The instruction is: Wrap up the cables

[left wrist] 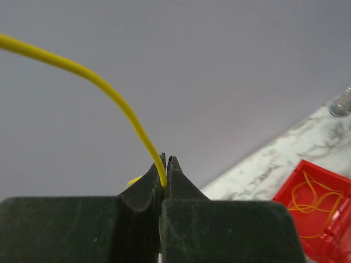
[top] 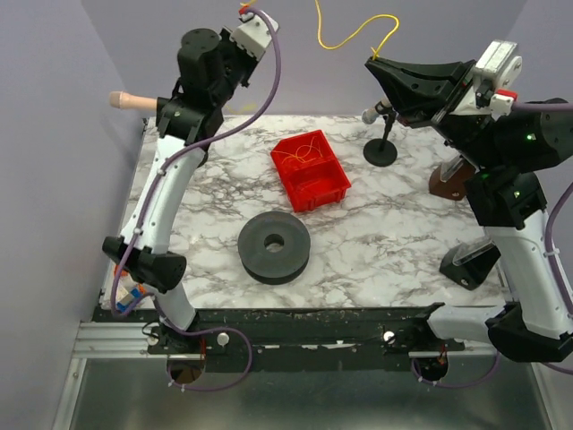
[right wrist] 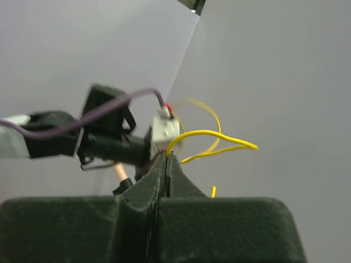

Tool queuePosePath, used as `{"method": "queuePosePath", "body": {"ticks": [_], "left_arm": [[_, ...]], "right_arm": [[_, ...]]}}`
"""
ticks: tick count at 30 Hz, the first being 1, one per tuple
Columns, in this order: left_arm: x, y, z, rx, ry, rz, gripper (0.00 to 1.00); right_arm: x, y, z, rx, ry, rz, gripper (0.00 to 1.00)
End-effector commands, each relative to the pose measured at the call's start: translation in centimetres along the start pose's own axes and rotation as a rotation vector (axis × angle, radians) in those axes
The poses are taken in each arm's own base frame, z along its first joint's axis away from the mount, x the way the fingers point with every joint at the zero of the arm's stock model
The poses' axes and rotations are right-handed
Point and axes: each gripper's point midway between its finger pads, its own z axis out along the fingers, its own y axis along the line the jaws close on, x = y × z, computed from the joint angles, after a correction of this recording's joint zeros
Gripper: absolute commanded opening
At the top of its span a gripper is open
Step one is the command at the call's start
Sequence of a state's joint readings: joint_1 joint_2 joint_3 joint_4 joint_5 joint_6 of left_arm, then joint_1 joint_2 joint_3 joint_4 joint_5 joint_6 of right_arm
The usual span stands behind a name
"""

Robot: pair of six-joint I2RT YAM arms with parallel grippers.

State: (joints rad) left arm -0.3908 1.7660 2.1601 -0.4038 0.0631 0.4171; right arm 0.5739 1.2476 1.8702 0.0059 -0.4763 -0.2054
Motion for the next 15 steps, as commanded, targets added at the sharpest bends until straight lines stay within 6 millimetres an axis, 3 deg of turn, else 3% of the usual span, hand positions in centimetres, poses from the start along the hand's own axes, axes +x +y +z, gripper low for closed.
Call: {"method": "queuePosePath", "body": {"ticks": [1, 3, 5, 8, 10, 11, 15], "left_arm": [[-5.6, 6.5, -7.9, -0.253, 0.000, 0.162, 0.00], [-5.1, 6.8, -9.8, -0.241, 0.038, 0.196, 0.00], [-3.3, 5.9, -11.2, -0.187, 0.086, 0.201, 0.00], [2.3, 2.2, -12.3, -0.017, 0.207, 0.169, 0.00], [6.3, -0.5, -13.4, 0.095, 0.281, 0.135, 0.00], [9.4, -2.0, -13.8, 0.146, 0.344, 0.108, 0.00], [16.2, -4.5, -16.3, 0.219, 0.468, 0.000, 0.00]], "right_arm": [[1.9, -0.3, -0.6, 0.035, 0.048, -0.005, 0.01], [2.5, 0.2, -0.8, 0.019, 0.058, 0.002, 0.01], [3.5, 1.1, -0.9, -0.023, 0.072, 0.018, 0.01], [5.2, 2.8, -1.0, -0.094, 0.094, 0.062, 0.01], [7.9, 4.2, -1.4, -0.140, 0.166, 0.125, 0.01], [9.1, 5.0, -1.6, -0.167, 0.195, 0.152, 0.01], [13.6, 7.3, -2.6, -0.231, 0.299, 0.262, 0.01]]}}
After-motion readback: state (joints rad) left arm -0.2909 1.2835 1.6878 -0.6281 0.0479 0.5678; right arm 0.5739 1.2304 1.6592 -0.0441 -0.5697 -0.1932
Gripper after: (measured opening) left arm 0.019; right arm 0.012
